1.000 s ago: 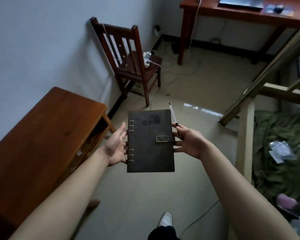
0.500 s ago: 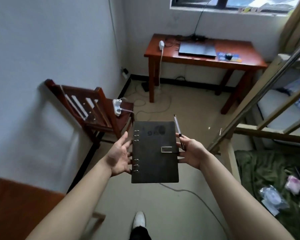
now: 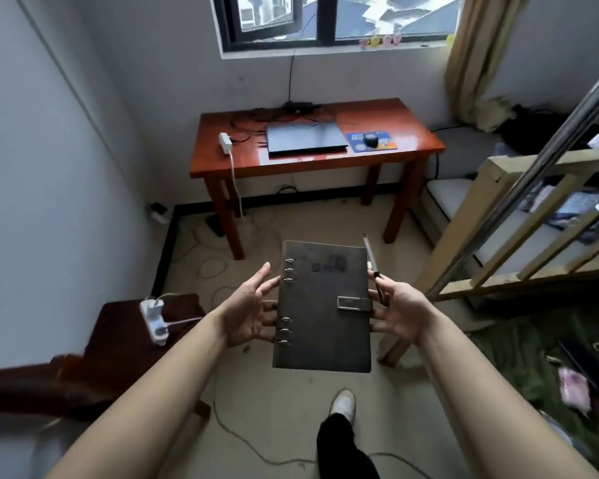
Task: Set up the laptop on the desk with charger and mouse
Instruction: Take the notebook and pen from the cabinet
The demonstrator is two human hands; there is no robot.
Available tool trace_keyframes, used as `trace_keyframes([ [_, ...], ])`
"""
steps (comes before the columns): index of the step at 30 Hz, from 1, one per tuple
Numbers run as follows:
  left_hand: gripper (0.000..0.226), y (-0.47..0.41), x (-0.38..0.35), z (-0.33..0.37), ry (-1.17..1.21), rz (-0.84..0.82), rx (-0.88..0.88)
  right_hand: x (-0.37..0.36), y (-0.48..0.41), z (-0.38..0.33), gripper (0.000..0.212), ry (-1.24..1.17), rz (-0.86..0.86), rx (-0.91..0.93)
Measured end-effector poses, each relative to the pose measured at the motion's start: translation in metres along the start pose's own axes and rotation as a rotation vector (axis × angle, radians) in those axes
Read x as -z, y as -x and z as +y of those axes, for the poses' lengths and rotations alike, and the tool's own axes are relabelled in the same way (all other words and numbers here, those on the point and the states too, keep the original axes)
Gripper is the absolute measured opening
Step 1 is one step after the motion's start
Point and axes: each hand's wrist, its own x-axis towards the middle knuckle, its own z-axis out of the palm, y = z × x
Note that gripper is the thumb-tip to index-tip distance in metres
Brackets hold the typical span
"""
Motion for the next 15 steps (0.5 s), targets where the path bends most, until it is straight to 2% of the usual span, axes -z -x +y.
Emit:
trace_keyframes([
  [8,0.071,-0.150,0.027,0.163,0.000,0.121,-0.017,0.017,-0.177,-0.146,0.030,-0.058,-0.077,-0.001],
  [15,0.069,-0.257,0.038,0.297,0.015,0.084,-0.054,0.018,-0.286,-0.285,0.033,-0.013,-0.073,0.014],
])
